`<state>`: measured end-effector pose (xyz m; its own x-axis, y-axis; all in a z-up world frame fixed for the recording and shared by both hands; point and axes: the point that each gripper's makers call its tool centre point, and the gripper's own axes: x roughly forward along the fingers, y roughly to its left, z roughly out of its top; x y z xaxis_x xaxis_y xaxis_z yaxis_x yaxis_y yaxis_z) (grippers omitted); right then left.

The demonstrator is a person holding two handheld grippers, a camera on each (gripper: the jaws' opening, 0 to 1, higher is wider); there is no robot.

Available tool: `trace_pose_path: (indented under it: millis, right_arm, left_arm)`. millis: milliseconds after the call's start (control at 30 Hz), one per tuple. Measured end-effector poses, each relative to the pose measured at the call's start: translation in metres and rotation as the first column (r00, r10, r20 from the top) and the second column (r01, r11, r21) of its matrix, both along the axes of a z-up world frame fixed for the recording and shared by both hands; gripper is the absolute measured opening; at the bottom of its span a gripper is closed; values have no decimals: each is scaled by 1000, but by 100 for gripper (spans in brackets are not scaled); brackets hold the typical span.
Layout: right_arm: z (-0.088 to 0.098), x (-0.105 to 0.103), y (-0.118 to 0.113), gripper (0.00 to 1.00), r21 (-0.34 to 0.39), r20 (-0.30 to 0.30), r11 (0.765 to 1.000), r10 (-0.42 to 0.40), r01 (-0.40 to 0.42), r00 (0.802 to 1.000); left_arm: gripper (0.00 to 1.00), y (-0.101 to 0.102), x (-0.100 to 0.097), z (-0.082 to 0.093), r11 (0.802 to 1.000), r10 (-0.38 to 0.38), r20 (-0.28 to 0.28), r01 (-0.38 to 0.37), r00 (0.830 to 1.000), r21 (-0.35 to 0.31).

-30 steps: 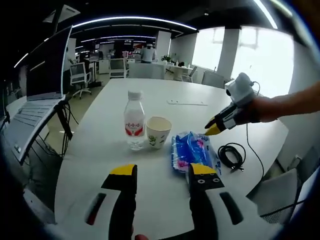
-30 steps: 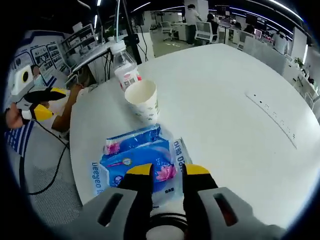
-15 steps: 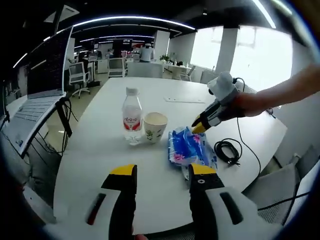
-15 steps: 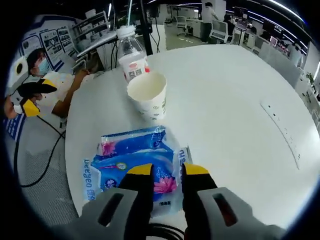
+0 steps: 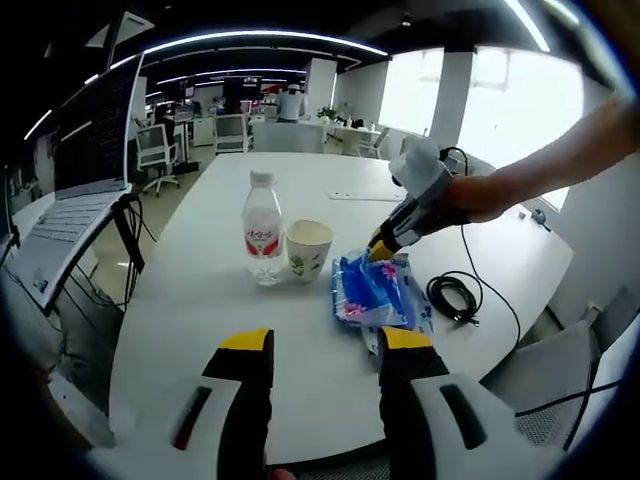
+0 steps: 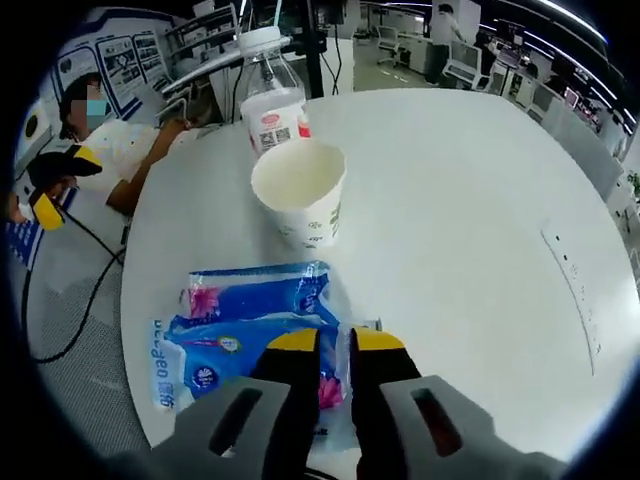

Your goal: Arrange the tabletop items into an orderly group along one side of the table until the central work area is clear of visible clutter.

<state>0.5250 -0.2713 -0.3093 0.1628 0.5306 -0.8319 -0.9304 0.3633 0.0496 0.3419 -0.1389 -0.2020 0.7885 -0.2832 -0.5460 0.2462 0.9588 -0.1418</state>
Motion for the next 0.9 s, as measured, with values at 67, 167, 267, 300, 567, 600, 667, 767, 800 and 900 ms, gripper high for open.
trace_pose_path:
  millis: [67, 167, 267, 300, 567, 600, 667, 767, 800, 900]
  right_arm:
    - [-1, 4, 0, 0, 29, -9, 999, -34, 34, 999]
    - [-2, 2, -5, 0, 34, -12, 998, -58, 59, 998]
    - [2, 2, -13, 0, 58, -17, 992, -108, 109, 994]
    - [3, 3, -15, 0, 65, -19, 990, -123, 124, 992]
    - [14, 4, -50, 0, 101, -27, 962, -254, 256, 967]
    - [16, 2, -56, 0, 106, -28, 955, -276, 277, 961]
    - [19, -2, -64, 0, 108, -31, 945, -306, 308, 951]
    - [22, -5, -73, 0, 115, -34, 934, -336, 338, 941]
    - [22, -6, -76, 0, 117, -33, 931, -346, 347, 938]
    - [23, -6, -86, 0, 138, -51, 912, -383, 387, 922]
  left_arm:
    - [41, 2, 2, 2, 1000, 4, 3, -4, 1000, 1]
    - [41, 4, 6, 3, 1000, 9, 8, -10, 1000, 3]
    - [41, 6, 10, 3, 1000, 13, 9, -13, 1000, 4]
    - [41, 6, 11, 4, 1000, 14, 10, -14, 1000, 4]
    - [41, 4, 22, 4, 1000, 0, 15, 0, 1000, 7]
    - [41, 3, 23, 4, 1000, -4, 18, 4, 1000, 7]
    - [41, 0, 24, 5, 1000, -12, 20, 12, 1000, 7]
    - [41, -3, 25, 5, 1000, -17, 23, 17, 1000, 5]
    - [41, -3, 26, 5, 1000, -18, 23, 18, 1000, 4]
    - [40, -6, 26, 4, 1000, -21, 22, 21, 1000, 1]
